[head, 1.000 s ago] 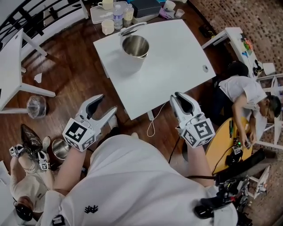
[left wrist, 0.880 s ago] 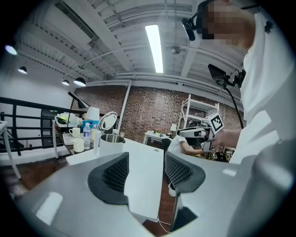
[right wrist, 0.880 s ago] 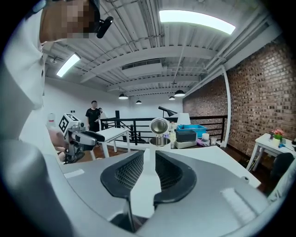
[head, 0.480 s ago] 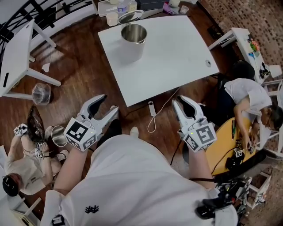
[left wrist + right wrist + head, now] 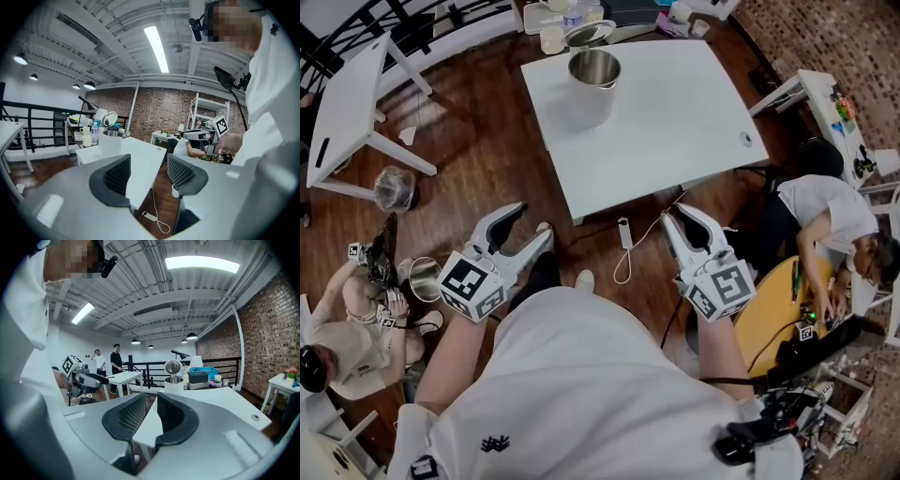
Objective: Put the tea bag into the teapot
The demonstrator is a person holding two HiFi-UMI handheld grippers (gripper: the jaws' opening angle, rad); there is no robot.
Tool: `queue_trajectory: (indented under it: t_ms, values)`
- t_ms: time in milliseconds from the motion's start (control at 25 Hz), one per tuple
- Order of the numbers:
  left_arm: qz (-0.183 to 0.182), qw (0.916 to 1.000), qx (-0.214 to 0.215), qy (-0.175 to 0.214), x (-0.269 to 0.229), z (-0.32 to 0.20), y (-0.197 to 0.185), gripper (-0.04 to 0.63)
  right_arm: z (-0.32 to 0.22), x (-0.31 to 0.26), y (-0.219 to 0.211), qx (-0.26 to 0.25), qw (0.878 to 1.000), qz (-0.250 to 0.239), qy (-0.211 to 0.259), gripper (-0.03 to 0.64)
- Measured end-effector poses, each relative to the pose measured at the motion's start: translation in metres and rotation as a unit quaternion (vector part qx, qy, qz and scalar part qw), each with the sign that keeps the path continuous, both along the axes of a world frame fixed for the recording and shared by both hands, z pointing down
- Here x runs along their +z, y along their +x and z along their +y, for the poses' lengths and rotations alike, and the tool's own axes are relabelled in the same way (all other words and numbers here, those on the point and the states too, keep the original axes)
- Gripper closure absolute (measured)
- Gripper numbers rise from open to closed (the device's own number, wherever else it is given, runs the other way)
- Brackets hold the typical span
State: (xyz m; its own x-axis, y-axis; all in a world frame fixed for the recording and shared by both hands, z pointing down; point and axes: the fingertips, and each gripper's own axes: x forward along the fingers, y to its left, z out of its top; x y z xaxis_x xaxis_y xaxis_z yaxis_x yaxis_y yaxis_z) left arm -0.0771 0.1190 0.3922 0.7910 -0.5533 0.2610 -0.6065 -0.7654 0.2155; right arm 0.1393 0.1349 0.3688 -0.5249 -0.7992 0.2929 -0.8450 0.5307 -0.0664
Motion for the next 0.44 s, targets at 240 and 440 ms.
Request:
queue_trajectory:
  t_ms: [240, 440]
  values:
    - [-0.001, 1.0000, 0.004, -0.006, 0.008, 0.010, 0.003, 0.368, 0.009, 0.004, -0.002, -0.002, 1.000, 0.001, -0.003, 0.541]
    - [0.003, 1.0000, 0.007, -0.003, 0.004, 0.009, 0.010, 0.368, 0.012, 0.004, 0.002, 0.002, 1.000, 0.002, -0.002, 0.545]
